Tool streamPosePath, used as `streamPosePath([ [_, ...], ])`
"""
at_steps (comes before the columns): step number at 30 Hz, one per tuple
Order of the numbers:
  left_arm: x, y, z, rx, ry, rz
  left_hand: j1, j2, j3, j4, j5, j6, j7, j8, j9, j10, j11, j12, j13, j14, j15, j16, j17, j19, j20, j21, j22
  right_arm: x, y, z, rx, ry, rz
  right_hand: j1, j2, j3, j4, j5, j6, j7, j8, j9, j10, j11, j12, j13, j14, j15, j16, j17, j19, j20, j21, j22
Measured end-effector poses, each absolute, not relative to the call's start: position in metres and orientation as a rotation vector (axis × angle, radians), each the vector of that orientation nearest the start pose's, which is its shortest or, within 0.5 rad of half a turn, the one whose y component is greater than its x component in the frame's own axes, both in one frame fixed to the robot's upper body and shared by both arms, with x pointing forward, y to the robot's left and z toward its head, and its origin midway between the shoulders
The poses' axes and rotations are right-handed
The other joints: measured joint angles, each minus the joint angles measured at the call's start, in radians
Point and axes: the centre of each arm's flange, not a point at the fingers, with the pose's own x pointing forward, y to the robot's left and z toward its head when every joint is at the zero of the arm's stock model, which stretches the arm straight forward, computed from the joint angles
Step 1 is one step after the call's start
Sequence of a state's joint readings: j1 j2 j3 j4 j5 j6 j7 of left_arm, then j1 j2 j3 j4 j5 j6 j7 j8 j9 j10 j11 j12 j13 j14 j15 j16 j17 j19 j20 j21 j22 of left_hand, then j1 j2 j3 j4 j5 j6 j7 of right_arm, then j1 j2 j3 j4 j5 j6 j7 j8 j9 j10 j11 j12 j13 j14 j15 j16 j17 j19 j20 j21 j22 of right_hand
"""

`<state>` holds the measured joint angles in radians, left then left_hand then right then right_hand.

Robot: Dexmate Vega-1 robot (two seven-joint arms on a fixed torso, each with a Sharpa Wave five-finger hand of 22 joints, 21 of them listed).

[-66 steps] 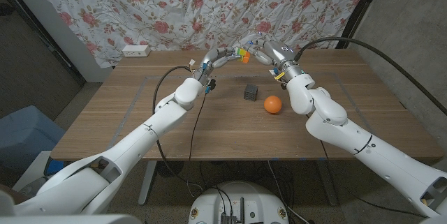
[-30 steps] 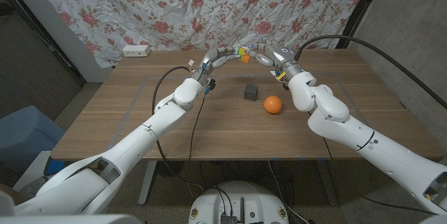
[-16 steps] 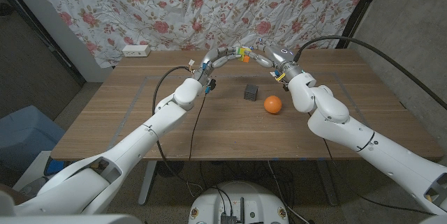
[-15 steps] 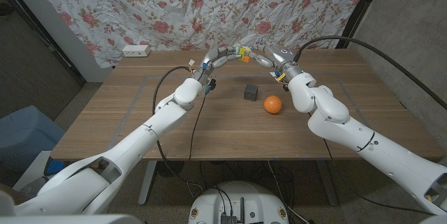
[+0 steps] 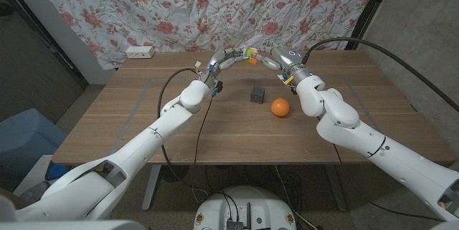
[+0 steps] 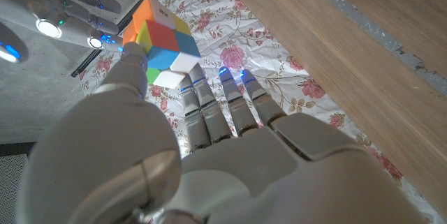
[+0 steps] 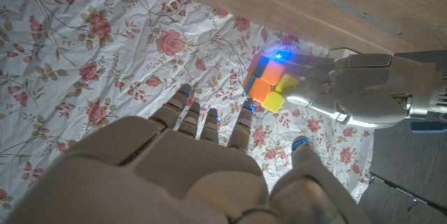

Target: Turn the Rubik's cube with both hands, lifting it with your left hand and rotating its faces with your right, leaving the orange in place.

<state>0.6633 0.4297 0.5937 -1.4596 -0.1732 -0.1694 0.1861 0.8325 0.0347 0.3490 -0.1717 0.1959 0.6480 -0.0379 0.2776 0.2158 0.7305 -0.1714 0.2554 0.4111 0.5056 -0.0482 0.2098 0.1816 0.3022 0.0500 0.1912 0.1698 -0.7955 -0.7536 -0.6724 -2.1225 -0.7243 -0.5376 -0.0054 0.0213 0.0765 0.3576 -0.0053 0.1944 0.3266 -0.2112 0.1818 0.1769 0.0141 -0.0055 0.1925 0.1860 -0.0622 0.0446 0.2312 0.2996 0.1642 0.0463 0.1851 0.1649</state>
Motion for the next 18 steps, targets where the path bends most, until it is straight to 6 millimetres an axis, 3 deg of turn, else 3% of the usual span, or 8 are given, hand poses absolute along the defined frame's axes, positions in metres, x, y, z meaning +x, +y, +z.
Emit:
streamPosePath([
  [18, 0.6291, 0.1350, 0.0593, 0.390, -0.801, -0.234, 0.003, 0.002, 0.000, 0.000, -0.003, 0.010, -0.001, -0.001, 0.001, 0.000, 0.000, -0.003, 0.002, 0.000, 0.000, 0.000, 0.000, 0.000, 0.000, 0.000, 0.000, 0.5207, -0.1438, 0.0598, -1.413, -0.743, -0.161, 0.000, 0.000, -0.004, 0.004, 0.007, 0.020, -0.002, 0.004, -0.001, 0.000, 0.000, 0.000, 0.000, 0.000, 0.000, 0.000, 0.002, 0.000, 0.000, 0.000, 0.000],
])
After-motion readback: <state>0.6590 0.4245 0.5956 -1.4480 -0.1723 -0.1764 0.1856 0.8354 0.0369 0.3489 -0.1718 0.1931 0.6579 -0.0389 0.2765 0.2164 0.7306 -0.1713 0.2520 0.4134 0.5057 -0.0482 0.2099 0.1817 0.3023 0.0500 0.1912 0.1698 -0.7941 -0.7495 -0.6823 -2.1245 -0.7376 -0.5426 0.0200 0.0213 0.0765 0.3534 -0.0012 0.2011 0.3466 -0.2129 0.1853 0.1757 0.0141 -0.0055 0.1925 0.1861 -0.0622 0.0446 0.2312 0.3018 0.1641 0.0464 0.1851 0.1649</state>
